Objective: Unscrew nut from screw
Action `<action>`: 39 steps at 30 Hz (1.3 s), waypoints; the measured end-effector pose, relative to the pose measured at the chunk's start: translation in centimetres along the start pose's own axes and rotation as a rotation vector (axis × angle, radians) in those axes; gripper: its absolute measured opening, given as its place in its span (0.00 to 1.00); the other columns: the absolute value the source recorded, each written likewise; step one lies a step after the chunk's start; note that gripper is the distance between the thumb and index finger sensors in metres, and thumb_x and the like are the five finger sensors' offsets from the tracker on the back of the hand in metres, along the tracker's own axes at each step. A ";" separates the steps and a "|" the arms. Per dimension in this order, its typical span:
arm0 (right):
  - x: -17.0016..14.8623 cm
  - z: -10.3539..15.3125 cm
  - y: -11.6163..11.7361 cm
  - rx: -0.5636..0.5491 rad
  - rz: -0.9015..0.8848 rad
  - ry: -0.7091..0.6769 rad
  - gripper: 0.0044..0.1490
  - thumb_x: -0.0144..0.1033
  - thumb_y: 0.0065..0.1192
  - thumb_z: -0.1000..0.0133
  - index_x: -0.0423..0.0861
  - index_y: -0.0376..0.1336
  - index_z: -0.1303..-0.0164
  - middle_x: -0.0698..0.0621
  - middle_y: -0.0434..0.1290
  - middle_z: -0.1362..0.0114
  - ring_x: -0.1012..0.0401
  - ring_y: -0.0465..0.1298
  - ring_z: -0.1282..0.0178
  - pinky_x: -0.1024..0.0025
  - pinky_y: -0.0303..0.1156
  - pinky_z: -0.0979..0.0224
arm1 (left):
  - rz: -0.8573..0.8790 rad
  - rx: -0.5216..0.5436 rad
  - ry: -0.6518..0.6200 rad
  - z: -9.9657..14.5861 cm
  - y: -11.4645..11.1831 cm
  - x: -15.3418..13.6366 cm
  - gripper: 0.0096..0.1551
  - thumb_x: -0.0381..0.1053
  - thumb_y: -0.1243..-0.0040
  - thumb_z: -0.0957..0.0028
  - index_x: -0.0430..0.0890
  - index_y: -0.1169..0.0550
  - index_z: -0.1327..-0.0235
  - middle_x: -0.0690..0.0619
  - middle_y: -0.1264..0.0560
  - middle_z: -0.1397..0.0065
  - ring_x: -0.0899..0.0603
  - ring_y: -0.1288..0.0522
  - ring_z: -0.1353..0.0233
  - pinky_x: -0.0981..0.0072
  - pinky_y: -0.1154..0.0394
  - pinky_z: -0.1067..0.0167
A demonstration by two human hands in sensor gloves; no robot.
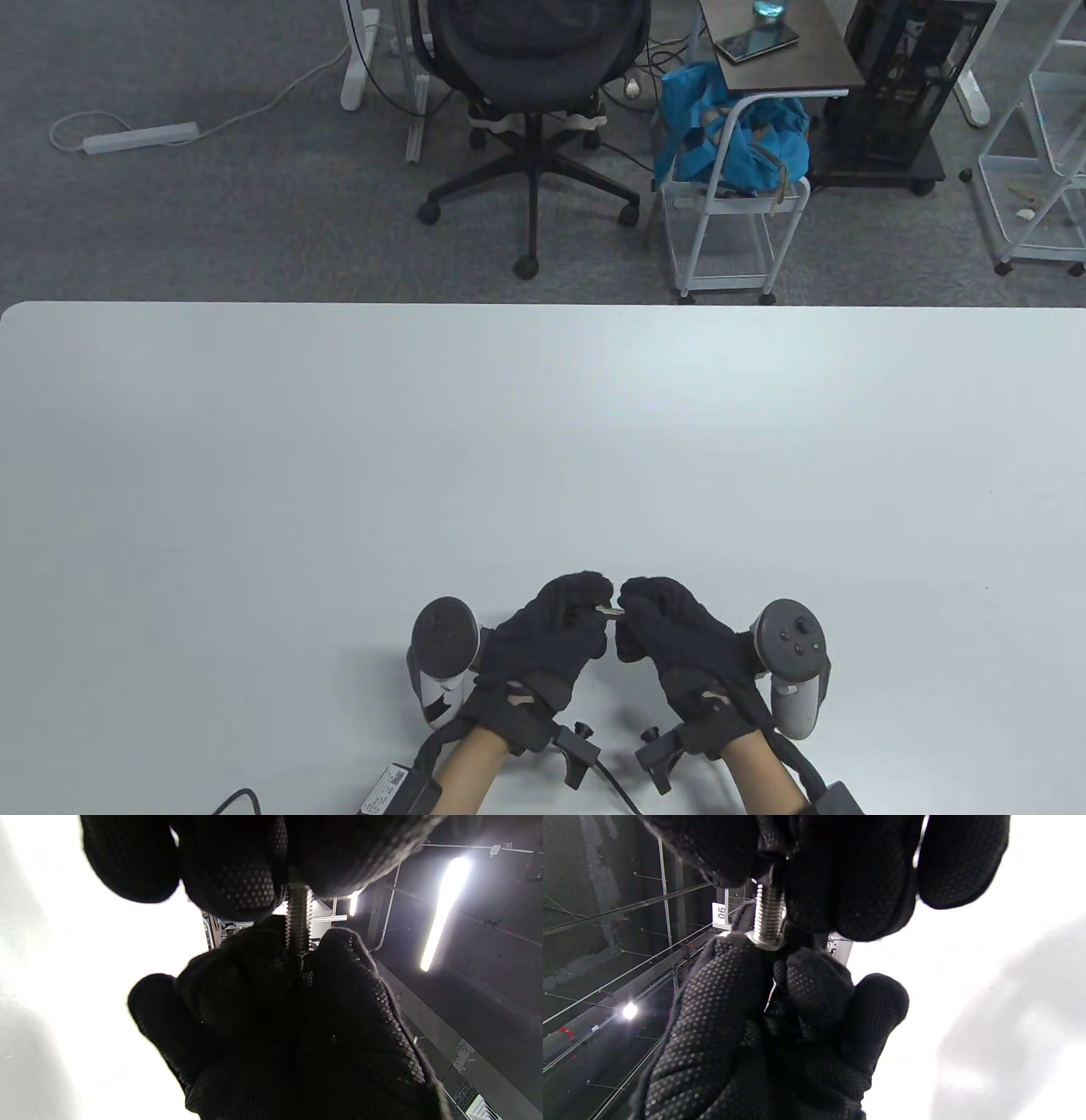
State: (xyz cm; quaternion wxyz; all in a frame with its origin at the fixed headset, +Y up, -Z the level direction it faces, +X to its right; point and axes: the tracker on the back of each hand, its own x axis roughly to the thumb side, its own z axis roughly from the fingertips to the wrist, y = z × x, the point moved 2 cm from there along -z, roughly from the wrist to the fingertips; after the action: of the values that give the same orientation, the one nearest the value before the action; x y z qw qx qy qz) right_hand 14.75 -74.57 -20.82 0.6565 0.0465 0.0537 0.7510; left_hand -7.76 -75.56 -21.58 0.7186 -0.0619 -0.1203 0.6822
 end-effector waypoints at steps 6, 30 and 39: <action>0.3 0.0 0.0 0.006 -0.008 -0.050 0.32 0.45 0.62 0.40 0.41 0.64 0.30 0.43 0.77 0.41 0.47 0.79 0.47 0.40 0.73 0.36 | 0.018 -0.006 0.012 0.0 0.1 0.0 0.27 0.52 0.34 0.46 0.49 0.23 0.33 0.41 0.21 0.37 0.46 0.17 0.55 0.42 0.20 0.46; 4.3 -3.3 -5.1 -0.224 0.634 -0.064 0.30 0.43 0.66 0.42 0.43 0.69 0.32 0.44 0.79 0.40 0.45 0.80 0.45 0.38 0.72 0.35 | 0.171 0.152 0.050 0.3 1.8 -0.3 0.27 0.54 0.36 0.46 0.49 0.24 0.33 0.42 0.21 0.37 0.47 0.17 0.55 0.44 0.20 0.47; 0.5 -10.3 -6.5 -0.187 1.064 0.075 0.31 0.41 0.70 0.44 0.43 0.69 0.31 0.45 0.79 0.37 0.45 0.79 0.40 0.39 0.73 0.33 | 0.116 0.152 0.015 0.4 2.6 0.4 0.27 0.53 0.36 0.45 0.50 0.24 0.33 0.42 0.22 0.36 0.47 0.17 0.55 0.43 0.20 0.46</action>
State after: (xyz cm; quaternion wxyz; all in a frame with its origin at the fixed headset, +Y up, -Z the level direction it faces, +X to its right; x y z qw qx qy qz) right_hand 19.60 -73.39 -31.97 0.1845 -0.0181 -0.0206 0.9824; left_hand -10.39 -75.04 -21.85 0.6813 -0.0192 -0.0589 0.7294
